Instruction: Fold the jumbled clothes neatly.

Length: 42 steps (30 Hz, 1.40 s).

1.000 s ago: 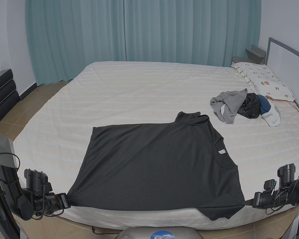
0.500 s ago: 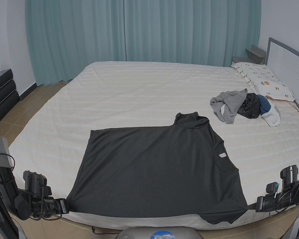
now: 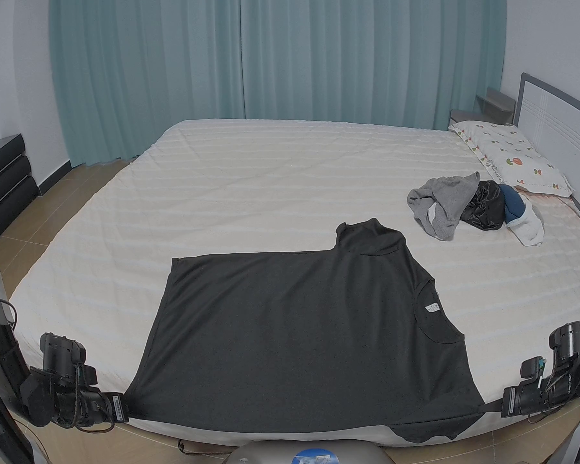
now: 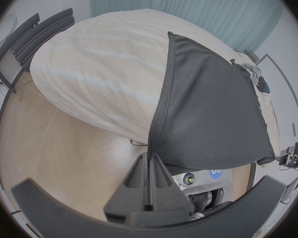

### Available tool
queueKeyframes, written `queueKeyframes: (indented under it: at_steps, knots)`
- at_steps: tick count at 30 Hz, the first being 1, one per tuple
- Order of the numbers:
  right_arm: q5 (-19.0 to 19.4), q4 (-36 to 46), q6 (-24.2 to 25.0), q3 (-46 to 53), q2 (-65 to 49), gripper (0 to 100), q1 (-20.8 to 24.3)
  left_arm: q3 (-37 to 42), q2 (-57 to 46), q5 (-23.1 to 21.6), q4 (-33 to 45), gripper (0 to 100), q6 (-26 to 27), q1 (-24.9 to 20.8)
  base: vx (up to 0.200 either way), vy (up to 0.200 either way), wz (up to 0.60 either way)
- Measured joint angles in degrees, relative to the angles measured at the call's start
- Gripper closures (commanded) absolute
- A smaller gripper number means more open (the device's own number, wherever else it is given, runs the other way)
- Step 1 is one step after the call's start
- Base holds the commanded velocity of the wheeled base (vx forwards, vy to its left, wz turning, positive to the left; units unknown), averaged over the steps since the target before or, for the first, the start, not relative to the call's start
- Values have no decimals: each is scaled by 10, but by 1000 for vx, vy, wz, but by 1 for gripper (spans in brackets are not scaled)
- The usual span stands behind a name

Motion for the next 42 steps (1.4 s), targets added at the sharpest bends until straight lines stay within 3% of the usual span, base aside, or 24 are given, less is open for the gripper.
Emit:
queueKeyframes:
  at_steps: [7, 15, 18, 26, 36, 42]
  knots:
    - [0, 45, -55, 0, -12, 100, -10, 0, -17, 0, 30, 100, 15, 1, 0, 0, 0]
    - [5, 42, -54, -3, -28, 100, -13, 0, -32, 0, 32, 100, 14, 1, 0, 0, 0]
    - [6, 42, -32, -20, -30, 100, -13, -1, -38, 0, 14, 100, -9, 1, 0, 0, 0]
    - [3, 43, 73, -78, -45, 100, 8, -46, -55, 4, -12, 100, -169, -6, 0, 0, 0]
    - [-26, 51, 148, -173, -54, 100, 52, -115, -56, 14, -12, 100, -241, -22, 0, 0, 0]
    - [-32, 75, 158, -214, -43, 100, 64, -142, -46, 31, -5, 100, -281, -39, 0, 0, 0]
